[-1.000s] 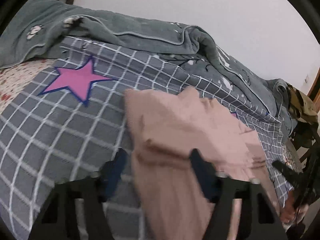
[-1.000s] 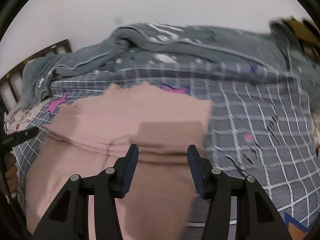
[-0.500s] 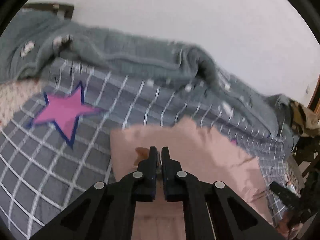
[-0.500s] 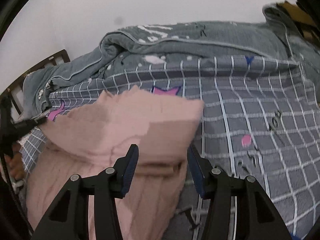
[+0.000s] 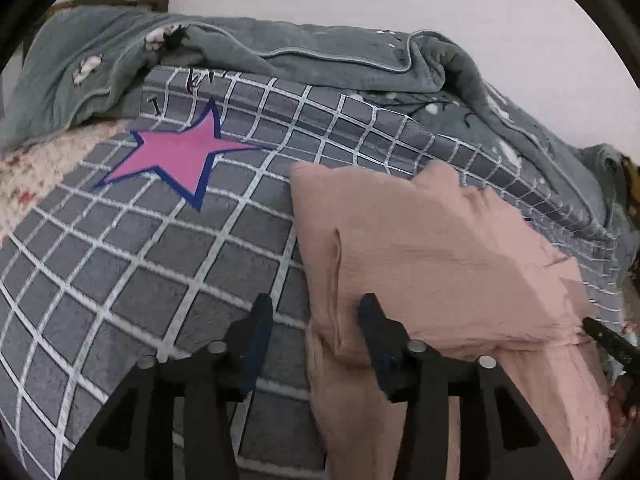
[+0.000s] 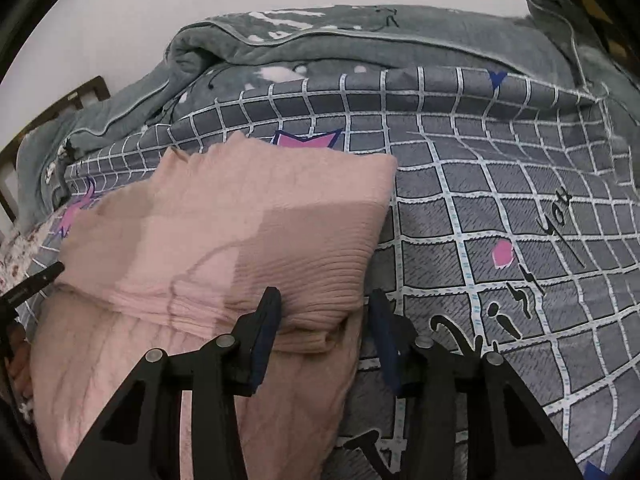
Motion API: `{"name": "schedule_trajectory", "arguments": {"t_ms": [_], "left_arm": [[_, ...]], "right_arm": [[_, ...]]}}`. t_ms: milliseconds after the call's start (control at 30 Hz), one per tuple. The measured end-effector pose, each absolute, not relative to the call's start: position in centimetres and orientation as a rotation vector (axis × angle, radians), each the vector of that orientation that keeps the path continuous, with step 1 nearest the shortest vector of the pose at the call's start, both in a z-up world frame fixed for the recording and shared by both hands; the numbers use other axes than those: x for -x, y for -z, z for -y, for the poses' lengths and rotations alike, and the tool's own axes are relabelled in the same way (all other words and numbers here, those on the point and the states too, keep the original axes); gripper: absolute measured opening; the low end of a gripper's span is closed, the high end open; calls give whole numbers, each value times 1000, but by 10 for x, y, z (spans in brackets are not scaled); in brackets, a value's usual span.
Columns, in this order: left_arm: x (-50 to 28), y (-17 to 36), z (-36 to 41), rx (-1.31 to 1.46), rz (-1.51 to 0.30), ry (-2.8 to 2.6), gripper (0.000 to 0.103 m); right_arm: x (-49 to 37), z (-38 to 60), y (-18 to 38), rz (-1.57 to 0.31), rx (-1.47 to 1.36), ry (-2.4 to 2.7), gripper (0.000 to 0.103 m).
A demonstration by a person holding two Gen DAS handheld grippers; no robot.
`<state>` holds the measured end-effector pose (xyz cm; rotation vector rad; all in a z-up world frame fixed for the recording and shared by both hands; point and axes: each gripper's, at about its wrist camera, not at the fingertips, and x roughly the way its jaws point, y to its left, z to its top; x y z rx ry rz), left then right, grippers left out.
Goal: Fold small clothes
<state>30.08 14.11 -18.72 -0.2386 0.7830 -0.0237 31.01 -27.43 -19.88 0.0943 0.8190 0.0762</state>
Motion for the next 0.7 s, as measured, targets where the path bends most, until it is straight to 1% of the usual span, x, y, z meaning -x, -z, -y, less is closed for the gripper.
{"name": "schedule_trajectory", "arguments": {"t_ms": [133,267,333,500,700], "left_arm": [[-283,188,-136,195,-788,38,58],[-260,186,-128,123,-794,38,59],[-245,184,-128,135,-797,52,62],[-213,176,-127,173,-803,68,62],[-183,170,-124,215,-819,87,61]], "right_arm": [[-298,274,188,-806,-91,-84,45],[-270,267,175,-775,-44,-78,47],[-244,262,167,-749,-21,-85,47],[-189,252,150,-687,39,-65,47],[-141,246,143,-690,38,-77,47]]}}
